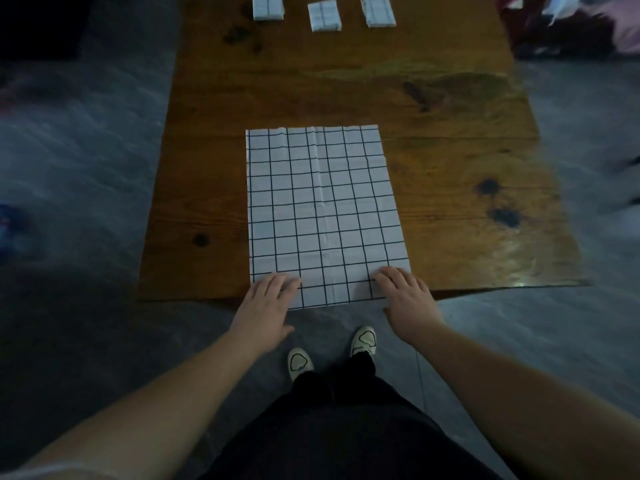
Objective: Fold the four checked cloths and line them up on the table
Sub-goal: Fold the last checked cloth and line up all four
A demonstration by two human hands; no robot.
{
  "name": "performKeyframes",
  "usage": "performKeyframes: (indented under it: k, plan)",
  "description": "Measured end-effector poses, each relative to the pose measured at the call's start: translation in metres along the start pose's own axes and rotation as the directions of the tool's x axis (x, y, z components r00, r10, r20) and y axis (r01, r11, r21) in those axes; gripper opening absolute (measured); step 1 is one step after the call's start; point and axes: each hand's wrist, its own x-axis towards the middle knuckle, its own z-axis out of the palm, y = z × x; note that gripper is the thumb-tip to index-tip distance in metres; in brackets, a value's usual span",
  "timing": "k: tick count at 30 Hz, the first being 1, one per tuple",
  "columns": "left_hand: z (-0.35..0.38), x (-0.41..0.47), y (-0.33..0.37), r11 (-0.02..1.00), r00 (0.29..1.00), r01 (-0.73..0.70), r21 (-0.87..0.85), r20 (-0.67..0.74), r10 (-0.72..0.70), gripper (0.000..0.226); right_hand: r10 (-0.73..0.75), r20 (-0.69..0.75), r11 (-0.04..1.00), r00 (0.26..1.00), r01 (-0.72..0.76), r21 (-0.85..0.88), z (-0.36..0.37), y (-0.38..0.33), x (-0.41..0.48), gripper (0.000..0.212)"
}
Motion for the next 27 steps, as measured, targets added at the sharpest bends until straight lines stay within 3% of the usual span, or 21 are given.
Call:
performKeyframes:
  k: [7,12,15,19,27]
  plan:
    - [0.001,-0.002,-0.009,0.997,0.995,0.015,-0.08,-0.093,-0.023,0.066,0.024,0.024,0.997,0.999,-0.022,-0.07,-0.01,-0.008,0.003,0.076]
    - [-0.017,-0.012,-0.009,0.966,0.993,0.074,-0.249,-0.072,-0.095,0.014,0.086,-0.005,0.996,0.996,-0.086,-0.017,-0.022,-0.011,-0.005,0.038]
    - [-0.037,-0.026,-0.013,0.925,0.984,0.089,-0.369,-0.113,-0.14,0.013,0.139,-0.088,0.985,0.986,-0.129,0.111,-0.036,-0.013,-0.025,0.021]
    - [-0.075,-0.047,-0.017,0.883,0.961,0.054,-0.466,-0.216,-0.173,0.019,0.144,-0.226,0.967,0.963,-0.089,0.237,-0.062,-0.016,-0.05,0.013]
    - [-0.151,-0.042,-0.013,0.87,0.954,-0.024,-0.493,-0.272,-0.127,0.022,0.13,-0.371,0.967,0.919,-0.035,0.252,-0.131,-0.005,-0.052,0.011]
